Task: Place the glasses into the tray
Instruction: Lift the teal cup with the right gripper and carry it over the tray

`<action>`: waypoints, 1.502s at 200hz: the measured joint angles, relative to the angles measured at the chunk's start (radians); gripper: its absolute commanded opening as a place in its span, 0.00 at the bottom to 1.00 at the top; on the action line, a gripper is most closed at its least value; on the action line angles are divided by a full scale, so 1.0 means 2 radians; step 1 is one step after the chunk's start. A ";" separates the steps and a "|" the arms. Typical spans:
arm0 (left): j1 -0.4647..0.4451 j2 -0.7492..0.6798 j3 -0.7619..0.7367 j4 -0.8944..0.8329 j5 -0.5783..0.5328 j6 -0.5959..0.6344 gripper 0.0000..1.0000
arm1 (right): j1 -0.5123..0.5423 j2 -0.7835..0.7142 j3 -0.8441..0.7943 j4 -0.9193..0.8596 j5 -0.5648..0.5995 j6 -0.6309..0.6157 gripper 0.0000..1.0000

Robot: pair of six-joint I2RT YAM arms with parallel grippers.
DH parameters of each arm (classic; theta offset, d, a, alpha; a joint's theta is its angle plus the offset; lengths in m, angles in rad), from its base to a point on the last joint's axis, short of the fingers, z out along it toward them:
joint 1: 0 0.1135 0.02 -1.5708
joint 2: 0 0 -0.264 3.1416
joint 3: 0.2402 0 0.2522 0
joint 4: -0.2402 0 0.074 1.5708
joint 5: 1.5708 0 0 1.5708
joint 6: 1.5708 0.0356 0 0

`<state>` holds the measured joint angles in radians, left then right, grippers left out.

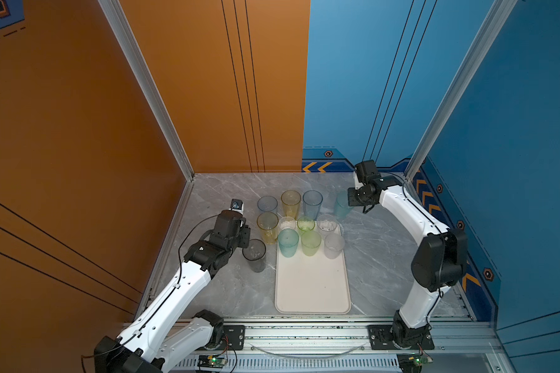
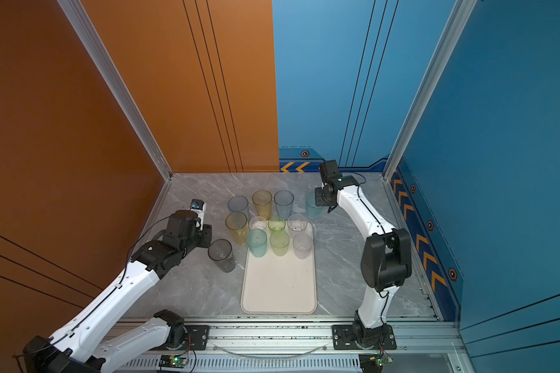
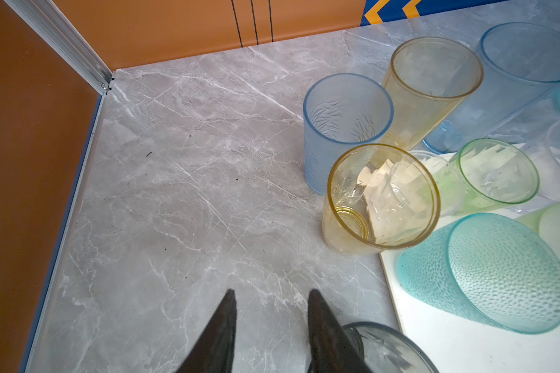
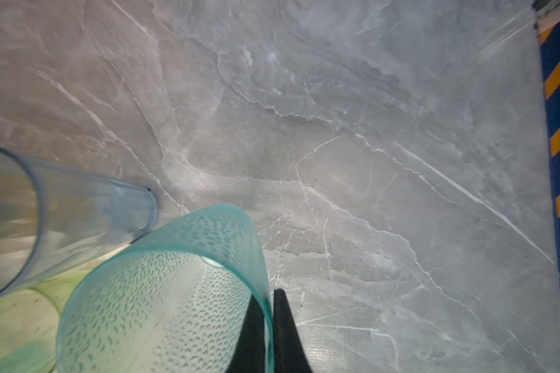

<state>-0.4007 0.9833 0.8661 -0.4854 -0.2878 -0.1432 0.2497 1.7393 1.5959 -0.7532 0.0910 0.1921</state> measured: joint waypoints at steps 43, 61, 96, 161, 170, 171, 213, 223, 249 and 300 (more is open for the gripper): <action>-0.011 -0.006 0.001 -0.003 -0.006 0.000 0.38 | 0.011 -0.138 -0.052 0.010 0.010 -0.002 0.00; -0.017 -0.008 0.006 -0.008 -0.010 0.000 0.38 | 0.035 -0.187 -0.065 0.010 0.009 -0.007 0.00; -0.033 -0.009 0.025 -0.014 -0.025 0.000 0.38 | 0.145 -0.247 -0.069 -0.010 0.023 -0.025 0.00; -0.048 -0.005 0.048 -0.019 -0.038 -0.003 0.38 | 0.351 -0.242 -0.092 -0.068 0.043 -0.020 0.00; -0.049 -0.002 0.048 -0.020 -0.038 -0.003 0.38 | 0.369 -0.232 -0.093 -0.069 0.045 -0.016 0.00; -0.049 -0.002 0.048 -0.020 -0.037 -0.003 0.38 | 0.372 -0.230 -0.093 -0.070 0.045 -0.015 0.00; -0.050 0.012 0.057 -0.024 -0.038 -0.002 0.38 | 0.420 -0.157 -0.093 -0.068 0.047 0.007 0.00; -0.051 0.014 0.059 -0.024 -0.038 -0.002 0.38 | 0.424 -0.139 -0.093 -0.069 0.047 0.010 0.00; -0.052 0.014 0.062 -0.025 -0.038 -0.002 0.39 | 0.425 -0.104 -0.093 -0.068 0.047 0.017 0.00; -0.052 0.022 0.062 -0.026 -0.038 -0.002 0.39 | 0.425 -0.059 -0.091 -0.067 0.043 0.019 0.00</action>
<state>-0.5053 1.0271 0.9901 -0.5381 -0.3630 -0.1474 1.0996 1.6211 1.4147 -0.8864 0.1768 0.2298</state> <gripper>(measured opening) 0.388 0.048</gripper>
